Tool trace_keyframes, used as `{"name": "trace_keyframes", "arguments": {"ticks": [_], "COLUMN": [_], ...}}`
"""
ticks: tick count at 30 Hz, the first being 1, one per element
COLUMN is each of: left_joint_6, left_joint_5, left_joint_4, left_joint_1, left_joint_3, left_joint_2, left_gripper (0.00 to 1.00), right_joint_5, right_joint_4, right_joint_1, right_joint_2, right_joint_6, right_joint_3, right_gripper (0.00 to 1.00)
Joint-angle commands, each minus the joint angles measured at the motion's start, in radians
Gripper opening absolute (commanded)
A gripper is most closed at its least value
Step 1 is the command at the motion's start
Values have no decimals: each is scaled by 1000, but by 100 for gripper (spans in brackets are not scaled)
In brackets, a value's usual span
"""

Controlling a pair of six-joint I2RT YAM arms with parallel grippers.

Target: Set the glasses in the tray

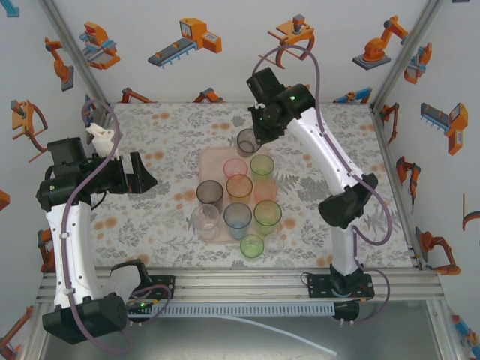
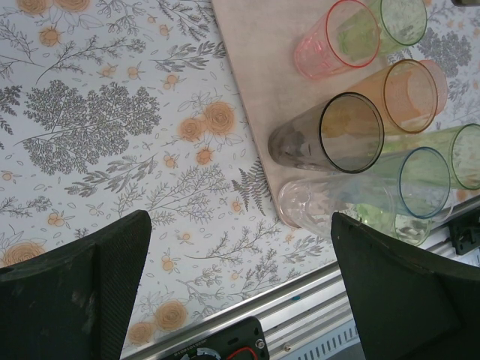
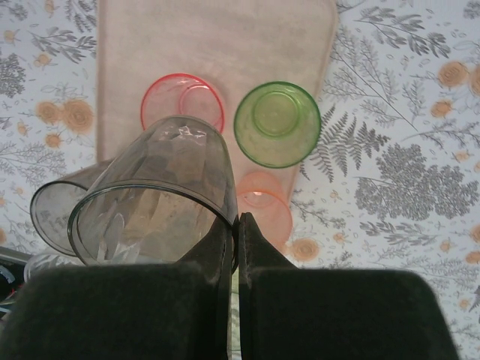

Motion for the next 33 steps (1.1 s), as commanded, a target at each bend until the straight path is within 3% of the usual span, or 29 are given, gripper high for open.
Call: {"name": "trace_keyframes", "arguments": {"ticks": [1, 33], "left_joint_6": [-10, -17], "left_joint_5": [30, 39], "left_joint_4": [16, 32], "left_joint_1": [10, 23], "left_joint_3": [-6, -27], "left_joint_2": [-16, -26], "left_gripper": [97, 97], "right_joint_5": [-10, -113], "right_joint_4": [-26, 138], "right_joint_1": [26, 158], "right_joint_2": [37, 270], "right_joint_6": [-12, 26], "right_joint_3": [78, 145], "right_gripper": [1, 2]}}
